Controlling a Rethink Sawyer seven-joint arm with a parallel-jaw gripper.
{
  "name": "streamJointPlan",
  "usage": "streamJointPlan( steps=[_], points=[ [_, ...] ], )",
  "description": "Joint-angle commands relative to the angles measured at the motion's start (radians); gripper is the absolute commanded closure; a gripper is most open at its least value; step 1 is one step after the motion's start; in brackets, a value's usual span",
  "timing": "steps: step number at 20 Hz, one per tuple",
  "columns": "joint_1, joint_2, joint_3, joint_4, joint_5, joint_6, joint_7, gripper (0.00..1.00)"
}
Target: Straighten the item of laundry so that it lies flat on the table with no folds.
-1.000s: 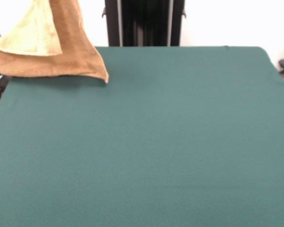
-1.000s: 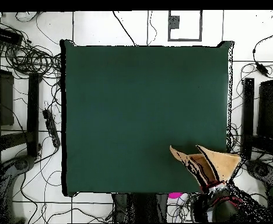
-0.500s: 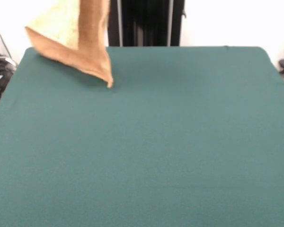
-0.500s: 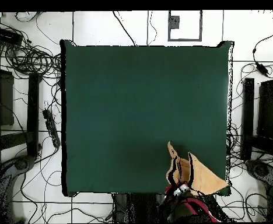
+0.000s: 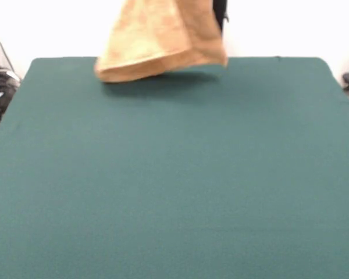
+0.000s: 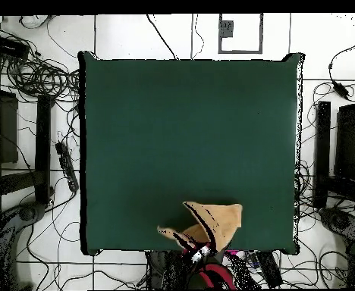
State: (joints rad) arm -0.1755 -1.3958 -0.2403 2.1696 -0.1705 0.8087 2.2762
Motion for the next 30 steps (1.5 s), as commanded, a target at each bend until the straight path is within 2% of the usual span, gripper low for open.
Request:
streamJointPlan(
  steps=[1, 4, 6, 12, 14, 16, 18, 20, 25, 30],
  points=[
    [0.068, -0.032, -0.022, 0.053, 0.101, 0.161, 0.272, 1.0],
    [0.088, -0.039, -0.021, 0.058, 0.143, 0.173, 0.243, 1.0],
    [0.1, 0.006, -0.014, 0.043, 0.128, 0.145, 0.259, 1.0],
    [-0.037, 0.386, 0.131, 0.08, 0.201, -0.343, 0.136, 1.0],
    [-0.071, 0.468, 0.164, 0.069, 0.21, -0.425, 0.111, 1.0],
    [-0.048, 0.551, 0.133, -0.003, 0.149, -0.445, 0.158, 1.0],
    [-0.052, 0.63, 0.121, -0.053, 0.129, -0.509, 0.16, 1.0],
    [-0.093, 0.689, 0.149, -0.077, 0.138, -0.573, 0.11, 1.0],
    [-0.201, 0.744, 0.214, -0.15, 0.109, -0.565, -0.02, 1.0],
    [-0.291, 0.722, 0.285, -0.198, 0.081, -0.43, -0.116, 1.0]
  ],
)
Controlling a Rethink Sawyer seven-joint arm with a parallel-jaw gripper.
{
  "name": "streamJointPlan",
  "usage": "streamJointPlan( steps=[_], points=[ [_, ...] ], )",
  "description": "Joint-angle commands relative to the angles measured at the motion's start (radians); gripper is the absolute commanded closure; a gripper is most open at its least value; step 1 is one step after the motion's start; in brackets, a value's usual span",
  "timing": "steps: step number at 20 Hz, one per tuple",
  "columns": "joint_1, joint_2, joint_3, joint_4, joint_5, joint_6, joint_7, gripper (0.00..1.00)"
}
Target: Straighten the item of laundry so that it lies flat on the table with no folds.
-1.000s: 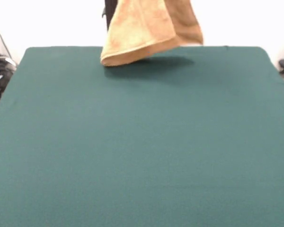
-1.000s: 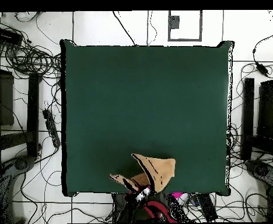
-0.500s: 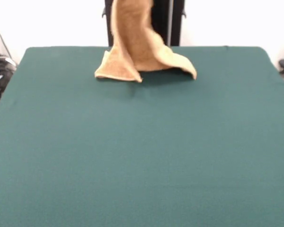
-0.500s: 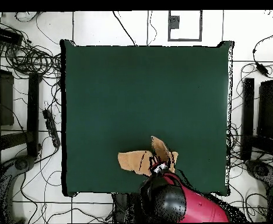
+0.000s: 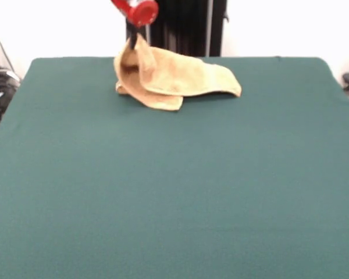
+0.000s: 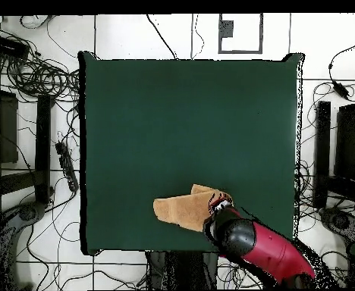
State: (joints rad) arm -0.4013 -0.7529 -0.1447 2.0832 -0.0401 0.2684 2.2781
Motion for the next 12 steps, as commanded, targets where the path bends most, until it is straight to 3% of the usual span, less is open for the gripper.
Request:
streamJointPlan(
  steps=[1, 6, 10, 12],
  points=[
    [-0.073, 0.066, 0.197, -0.122, -0.055, 0.139, -0.128, 1.0],
    [-0.105, 0.021, 0.264, -0.128, -0.04, 0.237, -0.118, 1.0],
    [-0.107, 0.018, 0.376, -0.068, 0.122, 0.239, 0.049, 1.0],
    [-0.034, 0.016, 0.322, -0.119, 0.131, 0.286, 0.11, 1.0]
  ],
)
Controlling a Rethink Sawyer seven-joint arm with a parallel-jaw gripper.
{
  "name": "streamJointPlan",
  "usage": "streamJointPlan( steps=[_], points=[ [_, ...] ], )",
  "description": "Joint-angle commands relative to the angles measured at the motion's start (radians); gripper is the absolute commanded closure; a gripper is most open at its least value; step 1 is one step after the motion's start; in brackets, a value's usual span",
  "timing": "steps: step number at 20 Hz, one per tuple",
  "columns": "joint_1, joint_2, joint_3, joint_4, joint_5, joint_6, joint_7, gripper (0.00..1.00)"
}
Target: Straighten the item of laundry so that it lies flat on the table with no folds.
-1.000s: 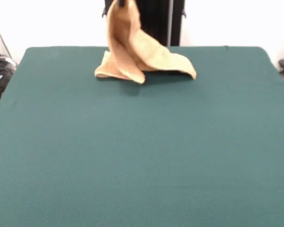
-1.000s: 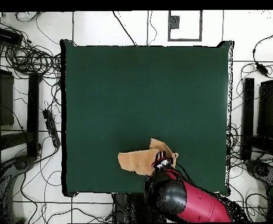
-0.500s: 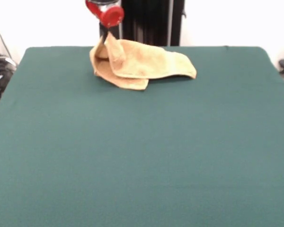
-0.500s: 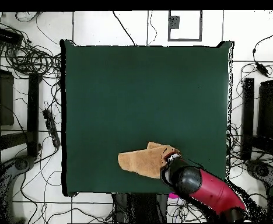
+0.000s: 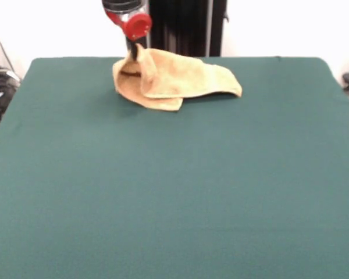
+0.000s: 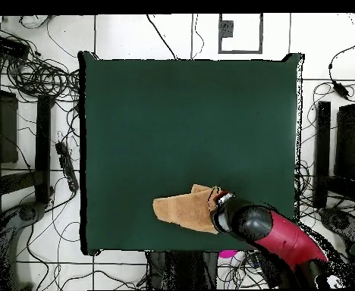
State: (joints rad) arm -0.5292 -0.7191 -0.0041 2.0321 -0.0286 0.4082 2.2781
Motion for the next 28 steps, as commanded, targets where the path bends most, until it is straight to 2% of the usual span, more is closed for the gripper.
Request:
streamJointPlan(
  steps=[1, 4, 6, 9, 12, 18, 22, 23, 26, 28],
  points=[
    [0.146, -0.014, 0.131, -0.116, 0.103, 0.183, 0.135, 1.0],
    [0.287, 0.024, -0.011, -0.301, 0.05, 0.318, 0.198, 1.0],
    [0.302, 0.049, -0.01, -0.369, 0.068, 0.36, 0.207, 1.0],
    [0.248, 0.073, 0.091, -0.377, 0.17, 0.342, 0.178, 1.0],
    [0.249, 0.116, 0.122, -0.389, 0.233, 0.299, 0.17, 1.0],
    [0.35, 0.268, 0.022, -0.556, 0.276, 0.302, 0.288, 1.0],
    [0.434, 0.315, -0.056, -0.71, 0.331, 0.466, 0.457, 1.0],
    [0.457, 0.332, -0.083, -0.77, 0.331, 0.541, 0.502, 1.0],
    [0.503, 0.391, -0.149, -0.907, 0.323, 0.652, 0.57, 1.0],
    [0.528, 0.408, -0.193, -0.929, 0.32, 0.662, 0.602, 1.0]
  ],
)
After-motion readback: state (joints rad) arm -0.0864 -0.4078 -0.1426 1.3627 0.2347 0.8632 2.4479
